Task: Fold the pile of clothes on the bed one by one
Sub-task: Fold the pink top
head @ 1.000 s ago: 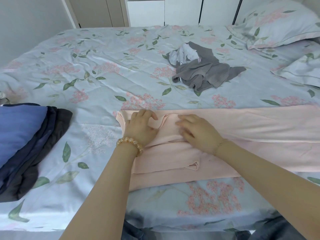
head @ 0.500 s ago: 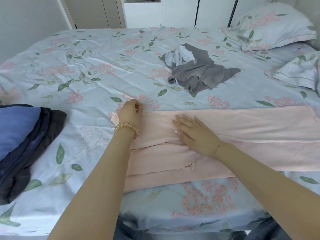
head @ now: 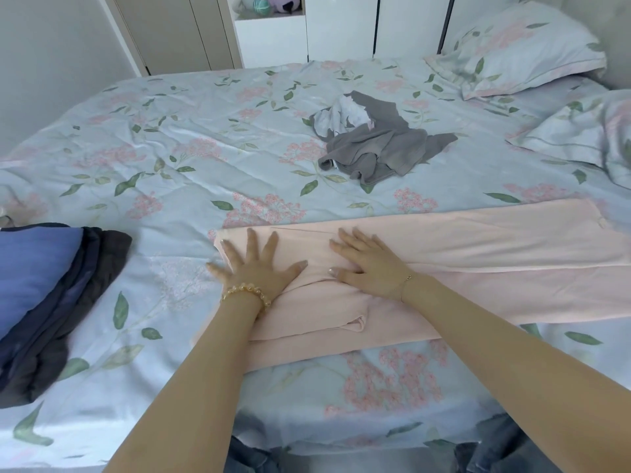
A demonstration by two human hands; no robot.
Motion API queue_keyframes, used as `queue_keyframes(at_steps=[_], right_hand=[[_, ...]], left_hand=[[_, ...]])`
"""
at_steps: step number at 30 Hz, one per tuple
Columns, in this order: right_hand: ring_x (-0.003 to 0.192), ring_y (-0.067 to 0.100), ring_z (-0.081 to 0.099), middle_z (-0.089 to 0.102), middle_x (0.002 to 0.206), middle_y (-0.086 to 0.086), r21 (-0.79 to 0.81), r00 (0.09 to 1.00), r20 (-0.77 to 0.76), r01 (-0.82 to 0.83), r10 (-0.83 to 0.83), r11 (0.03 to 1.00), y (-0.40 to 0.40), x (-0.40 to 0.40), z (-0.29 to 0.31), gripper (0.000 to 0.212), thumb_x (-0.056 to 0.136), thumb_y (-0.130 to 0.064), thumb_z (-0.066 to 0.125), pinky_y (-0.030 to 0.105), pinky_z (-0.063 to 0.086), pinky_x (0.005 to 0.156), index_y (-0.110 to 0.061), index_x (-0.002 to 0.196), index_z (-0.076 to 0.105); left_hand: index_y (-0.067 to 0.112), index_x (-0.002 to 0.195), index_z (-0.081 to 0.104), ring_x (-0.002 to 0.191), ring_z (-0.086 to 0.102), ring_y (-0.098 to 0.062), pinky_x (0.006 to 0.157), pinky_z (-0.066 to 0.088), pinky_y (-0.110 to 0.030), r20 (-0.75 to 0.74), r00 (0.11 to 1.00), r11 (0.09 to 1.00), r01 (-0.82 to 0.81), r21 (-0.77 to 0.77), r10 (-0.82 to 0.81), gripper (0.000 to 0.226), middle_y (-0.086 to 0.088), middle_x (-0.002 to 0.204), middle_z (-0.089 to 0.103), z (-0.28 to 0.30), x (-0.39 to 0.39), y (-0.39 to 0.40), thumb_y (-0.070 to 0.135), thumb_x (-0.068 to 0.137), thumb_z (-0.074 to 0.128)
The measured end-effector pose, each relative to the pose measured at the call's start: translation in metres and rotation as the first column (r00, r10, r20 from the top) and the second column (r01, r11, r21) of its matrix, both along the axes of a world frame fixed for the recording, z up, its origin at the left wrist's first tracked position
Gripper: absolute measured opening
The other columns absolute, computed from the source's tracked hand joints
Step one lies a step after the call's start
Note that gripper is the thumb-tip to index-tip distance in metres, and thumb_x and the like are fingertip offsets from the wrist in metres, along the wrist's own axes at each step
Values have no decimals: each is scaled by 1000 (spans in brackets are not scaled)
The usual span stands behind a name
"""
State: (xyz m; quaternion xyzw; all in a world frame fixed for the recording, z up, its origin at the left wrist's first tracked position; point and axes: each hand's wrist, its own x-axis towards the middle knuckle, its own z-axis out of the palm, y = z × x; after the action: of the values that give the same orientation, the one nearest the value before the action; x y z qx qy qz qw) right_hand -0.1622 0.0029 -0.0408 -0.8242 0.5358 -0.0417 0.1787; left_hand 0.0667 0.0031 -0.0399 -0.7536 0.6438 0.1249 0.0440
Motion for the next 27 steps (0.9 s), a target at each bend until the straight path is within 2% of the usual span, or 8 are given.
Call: queue_keyframes(at_steps=[3, 5, 7, 9, 15, 20, 24, 27], right_hand=[[148, 11, 11, 19, 161, -3, -37, 986, 159, 52, -45, 998, 9, -31, 17, 53, 97, -39, 53, 30, 6, 120, -25, 146, 39], [142, 13, 27, 36, 153, -3, -59, 963, 240, 143, -125, 988, 15, -60, 31, 44, 95, -33, 57, 28, 20, 116, -23, 137, 52], [134, 14, 37, 47, 143, -5, -70, 934, 281, 249, -221, 966, 22, -94, 40, 36, 95, -31, 58, 27, 29, 110, -22, 130, 58], [128, 18, 44, 54, 134, -3, -68, 892, 296, 375, -340, 924, 27, -134, 45, 30, 95, -29, 57, 28, 33, 105, -22, 124, 61], [121, 26, 49, 49, 137, 7, 50, 578, 332, 779, -746, 626, 54, -262, 56, 35, 93, -26, 58, 36, 45, 94, -17, 126, 60], [117, 31, 50, 52, 129, 9, 179, 306, 327, 909, -894, 377, 81, -348, 56, 44, 87, -25, 60, 40, 52, 86, -13, 129, 55], [80, 28, 56, 54, 86, 9, 319, 196, 254, 908, -947, 273, 103, -390, 42, 14, 83, -20, 63, 30, 41, 64, -8, 80, 57], [59, 21, 46, 48, 65, 3, 355, 209, 249, 889, -946, 290, 110, -408, 30, 33, 78, -25, 69, 29, 31, 51, -15, 59, 44]], left_hand=[[48, 148, 8, 145, -7, -38, 104, -8, -72, 37, 999, 999, -39, -16, 40, 91, 12, 160, 1, 13, -6, 1, 91, 70, 24], [35, 145, 31, 143, 17, -29, 110, -4, -67, 50, 998, 993, -27, -118, 33, 69, 6, 154, 26, 24, -27, 4, 66, 84, 41], [28, 141, 40, 137, 31, -22, 116, 10, -56, -19, 997, 971, 68, -230, -74, 54, 4, 149, 35, 34, -67, 11, 38, 89, 50], [26, 138, 43, 130, 39, -21, 107, 33, -41, -105, 964, 938, 208, -277, -245, 49, 2, 144, 41, 44, -120, 17, 30, 91, 51], [24, 135, 46, 124, 44, -23, 96, 43, -37, -95, 810, 802, 544, -247, -579, 41, -2, 135, 47, 60, -280, 17, 29, 95, 49], [23, 133, 48, 118, 48, -22, 92, 46, -37, -118, 642, 649, 721, -244, -758, 41, -2, 130, 50, 62, -399, 11, 35, 94, 52], [22, 133, 47, 117, 48, -24, 89, 46, -37, -97, 577, 584, 786, -202, -811, 48, -5, 128, 47, 48, -471, 10, 43, 91, 57], [18, 126, 52, 112, 48, -26, 90, 45, -39, -101, 573, 581, 792, -187, -813, 41, -7, 121, 48, 31, -498, 8, 41, 92, 56]])
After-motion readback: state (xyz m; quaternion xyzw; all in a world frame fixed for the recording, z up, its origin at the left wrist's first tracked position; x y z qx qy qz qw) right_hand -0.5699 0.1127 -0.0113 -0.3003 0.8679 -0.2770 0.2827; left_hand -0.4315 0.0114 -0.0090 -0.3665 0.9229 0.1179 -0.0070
